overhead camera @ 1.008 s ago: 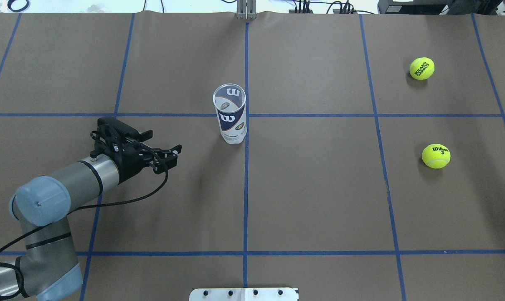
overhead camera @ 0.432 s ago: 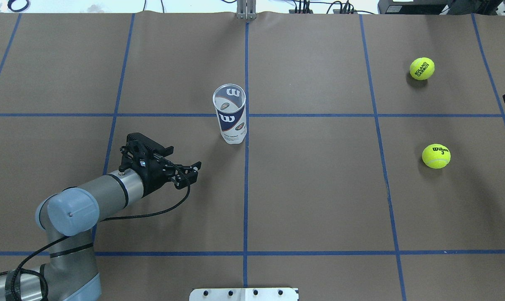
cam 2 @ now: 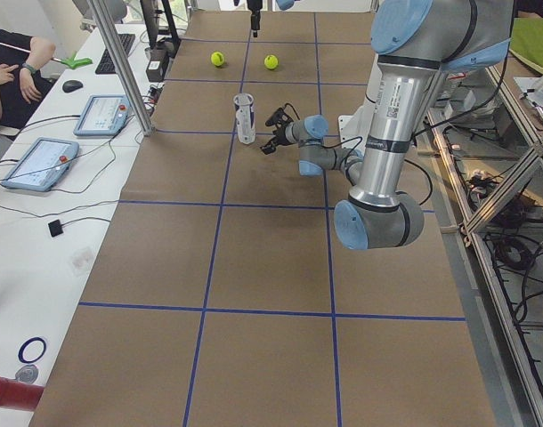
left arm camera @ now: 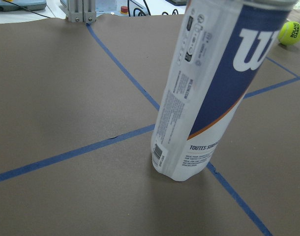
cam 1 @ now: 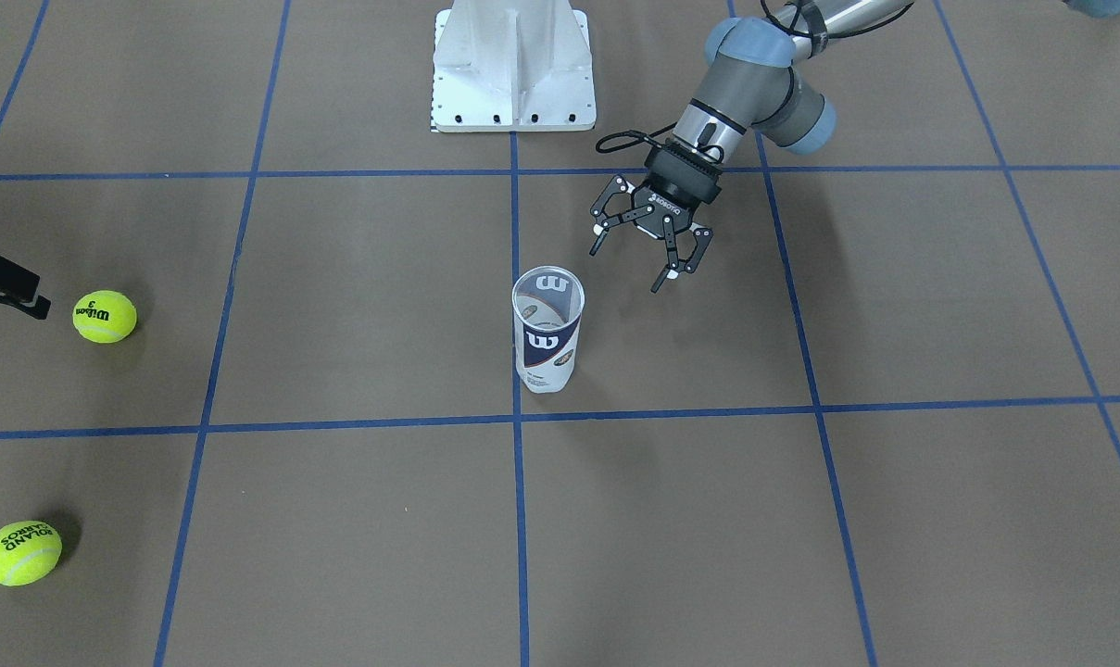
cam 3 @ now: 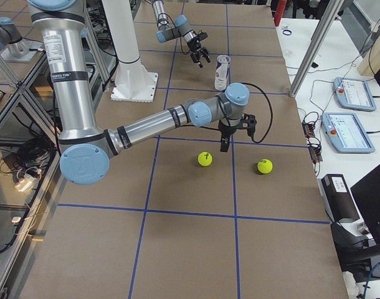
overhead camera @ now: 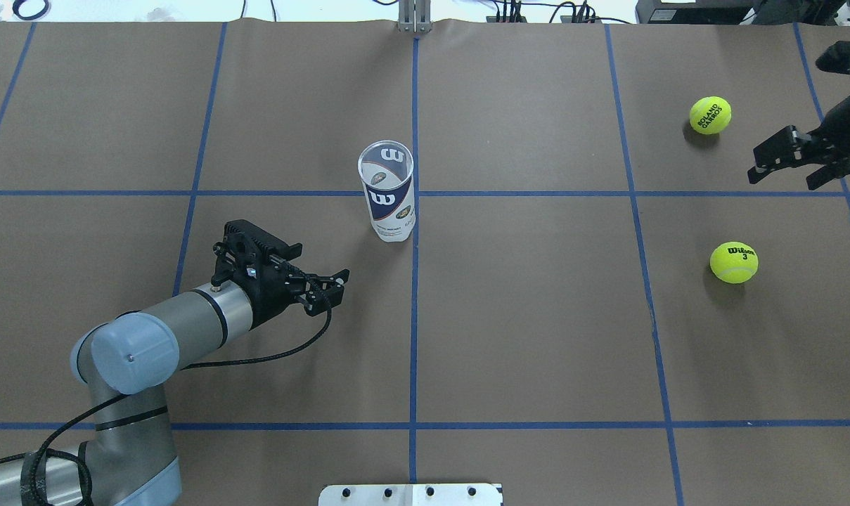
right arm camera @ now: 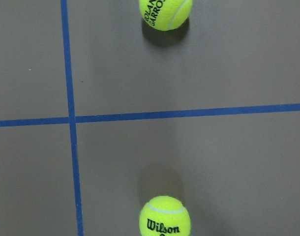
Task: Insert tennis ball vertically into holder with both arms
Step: 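Regrasp the tube low with the left gripper while the right grasps the Wilson ball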
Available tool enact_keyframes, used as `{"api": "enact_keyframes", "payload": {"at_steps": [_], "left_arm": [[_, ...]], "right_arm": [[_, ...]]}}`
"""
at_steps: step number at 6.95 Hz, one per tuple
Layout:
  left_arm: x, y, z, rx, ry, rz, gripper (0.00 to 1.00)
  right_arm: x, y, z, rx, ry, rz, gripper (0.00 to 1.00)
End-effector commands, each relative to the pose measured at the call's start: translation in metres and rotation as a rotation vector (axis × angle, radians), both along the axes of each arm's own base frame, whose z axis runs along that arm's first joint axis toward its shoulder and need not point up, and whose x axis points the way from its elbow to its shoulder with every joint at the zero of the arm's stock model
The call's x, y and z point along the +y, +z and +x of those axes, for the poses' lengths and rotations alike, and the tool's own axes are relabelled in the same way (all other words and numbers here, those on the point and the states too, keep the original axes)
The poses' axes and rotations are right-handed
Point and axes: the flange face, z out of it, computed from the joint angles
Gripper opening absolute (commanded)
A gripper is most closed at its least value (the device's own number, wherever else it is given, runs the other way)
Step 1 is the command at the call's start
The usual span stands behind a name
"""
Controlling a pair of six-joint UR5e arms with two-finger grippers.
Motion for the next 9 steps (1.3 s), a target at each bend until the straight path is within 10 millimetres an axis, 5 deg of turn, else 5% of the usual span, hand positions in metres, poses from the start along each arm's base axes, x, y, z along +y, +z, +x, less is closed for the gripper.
{"api": "enact_keyframes", "payload": {"at_steps": [1,9], "left_arm": [[-0.002,-0.013,0.006,-0.015,0.000,-0.005,0.99],[-0.003,-0.005,0.008,-0.032,0.001,-0.007,0.99]], "right_arm": [[0.003,0.018,-0.051,-0.007,0.008,0.026,1.00],[0.044,0.093,-0.082,0.108,-0.119,-0.004,1.00]]}}
